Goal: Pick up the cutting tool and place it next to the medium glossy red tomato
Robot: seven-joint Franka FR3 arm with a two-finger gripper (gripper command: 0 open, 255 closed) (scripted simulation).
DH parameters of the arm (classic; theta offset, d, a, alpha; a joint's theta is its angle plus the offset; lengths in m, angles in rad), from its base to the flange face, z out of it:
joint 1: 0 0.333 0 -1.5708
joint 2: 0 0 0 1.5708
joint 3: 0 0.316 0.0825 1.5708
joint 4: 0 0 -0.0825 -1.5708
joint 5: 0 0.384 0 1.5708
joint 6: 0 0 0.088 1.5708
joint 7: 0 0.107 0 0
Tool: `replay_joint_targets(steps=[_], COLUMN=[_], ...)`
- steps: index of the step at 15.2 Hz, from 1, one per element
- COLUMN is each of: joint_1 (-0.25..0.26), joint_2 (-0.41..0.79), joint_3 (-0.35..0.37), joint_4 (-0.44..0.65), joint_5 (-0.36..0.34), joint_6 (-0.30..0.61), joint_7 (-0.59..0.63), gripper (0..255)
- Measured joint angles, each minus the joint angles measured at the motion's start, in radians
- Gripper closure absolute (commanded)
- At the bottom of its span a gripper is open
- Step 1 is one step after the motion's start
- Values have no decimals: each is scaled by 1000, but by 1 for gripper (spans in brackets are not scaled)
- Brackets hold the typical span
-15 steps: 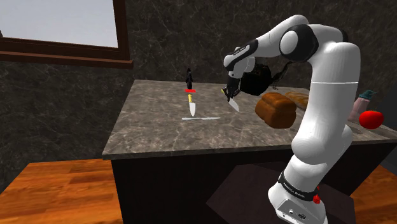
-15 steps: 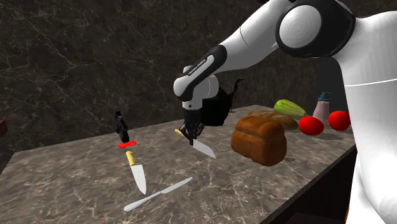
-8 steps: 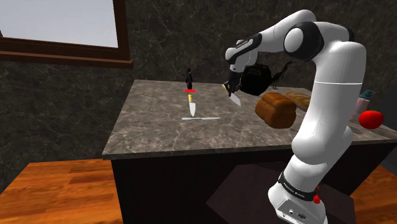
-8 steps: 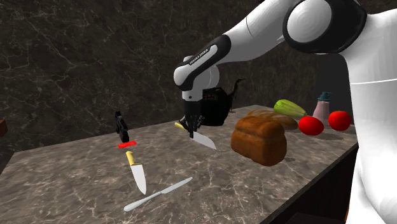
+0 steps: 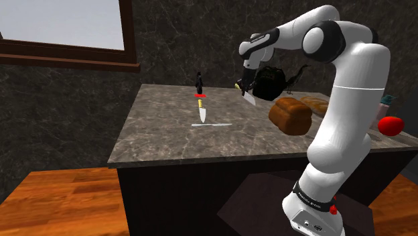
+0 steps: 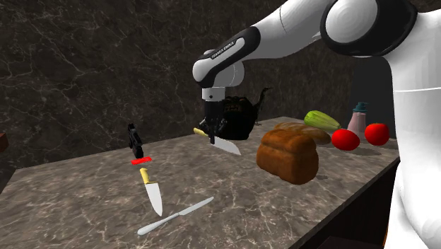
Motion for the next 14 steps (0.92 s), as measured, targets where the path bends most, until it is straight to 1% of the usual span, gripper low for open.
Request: replay_joint_targets(steps=[11,13,14], joint_1=[-1,-2,-5], joint_2=[-31,-27,-38], joint_3=[-4,-4,-7], joint_4=[106,139,130], joint_5=[-12,-11,-14], joint_6=[-135,-164,-167], joint_7=[9,9,4], gripper=[255,255,255])
